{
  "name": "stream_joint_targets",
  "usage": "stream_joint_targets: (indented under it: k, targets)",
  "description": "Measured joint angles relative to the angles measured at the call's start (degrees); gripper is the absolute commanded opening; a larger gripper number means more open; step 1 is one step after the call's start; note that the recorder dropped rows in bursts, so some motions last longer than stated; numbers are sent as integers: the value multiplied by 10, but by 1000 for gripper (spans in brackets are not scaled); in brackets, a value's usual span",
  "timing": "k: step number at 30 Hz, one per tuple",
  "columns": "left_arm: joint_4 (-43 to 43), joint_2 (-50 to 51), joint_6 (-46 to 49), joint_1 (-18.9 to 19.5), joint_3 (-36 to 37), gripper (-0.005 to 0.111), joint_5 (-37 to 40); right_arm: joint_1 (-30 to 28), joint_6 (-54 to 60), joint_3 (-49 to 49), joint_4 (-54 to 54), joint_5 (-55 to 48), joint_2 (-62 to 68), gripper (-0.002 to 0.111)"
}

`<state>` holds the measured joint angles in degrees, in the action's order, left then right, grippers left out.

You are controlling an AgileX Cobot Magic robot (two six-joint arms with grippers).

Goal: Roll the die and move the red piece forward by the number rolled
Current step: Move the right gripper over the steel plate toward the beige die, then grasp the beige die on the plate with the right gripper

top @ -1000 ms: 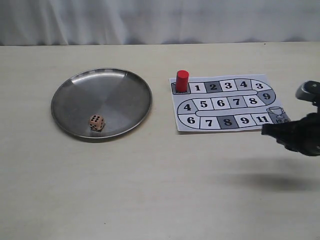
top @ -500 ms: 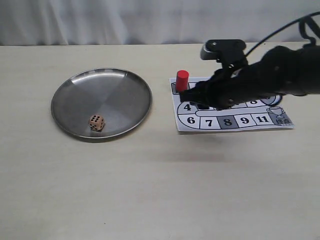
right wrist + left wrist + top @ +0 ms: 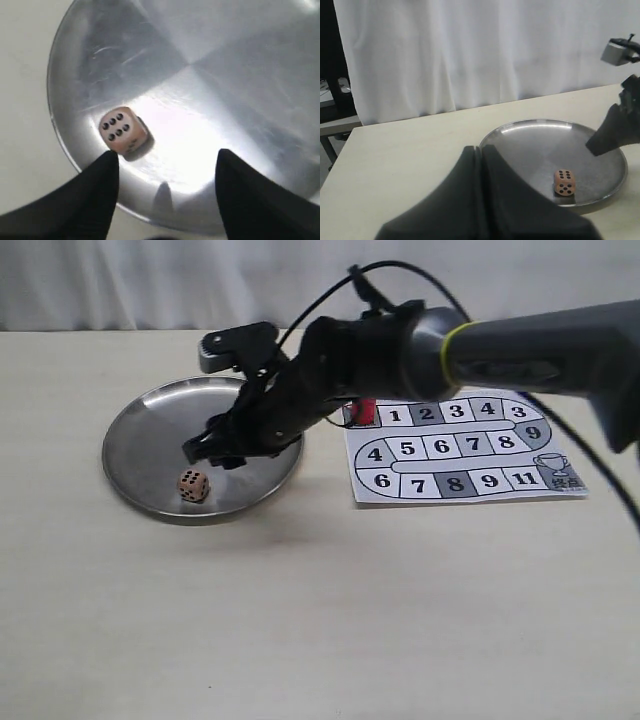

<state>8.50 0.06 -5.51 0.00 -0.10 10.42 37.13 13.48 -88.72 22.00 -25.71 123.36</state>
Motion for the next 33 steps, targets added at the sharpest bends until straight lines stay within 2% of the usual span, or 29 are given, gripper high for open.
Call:
stream_joint_targets:
  k: [8, 16, 19, 21, 22, 24, 29, 33]
  targets:
    - [0, 0, 0, 0, 0, 0, 0, 24, 2, -129, -13, -56, 106, 54]
    - [0, 0, 0, 0, 0, 0, 0, 24, 37, -153, -13, -66, 141, 54]
    - [0, 0, 0, 0, 0, 0, 0, 24, 48, -154, -13, -62, 141, 42]
    - [0, 0, 0, 0, 0, 0, 0, 24, 51, -154, -13, -61, 141, 30]
    - [0, 0, 0, 0, 0, 0, 0, 24, 52, -154, -13, -61, 141, 18]
    - [0, 0, 0, 0, 0, 0, 0, 24, 55, -154, -13, -65, 141, 4]
    - [0, 0, 0, 0, 0, 0, 0, 19, 58, -156, -28, -103, 103, 4]
    - [0, 0, 0, 0, 0, 0, 0, -16, 45, -156, -57, -160, 6, 4]
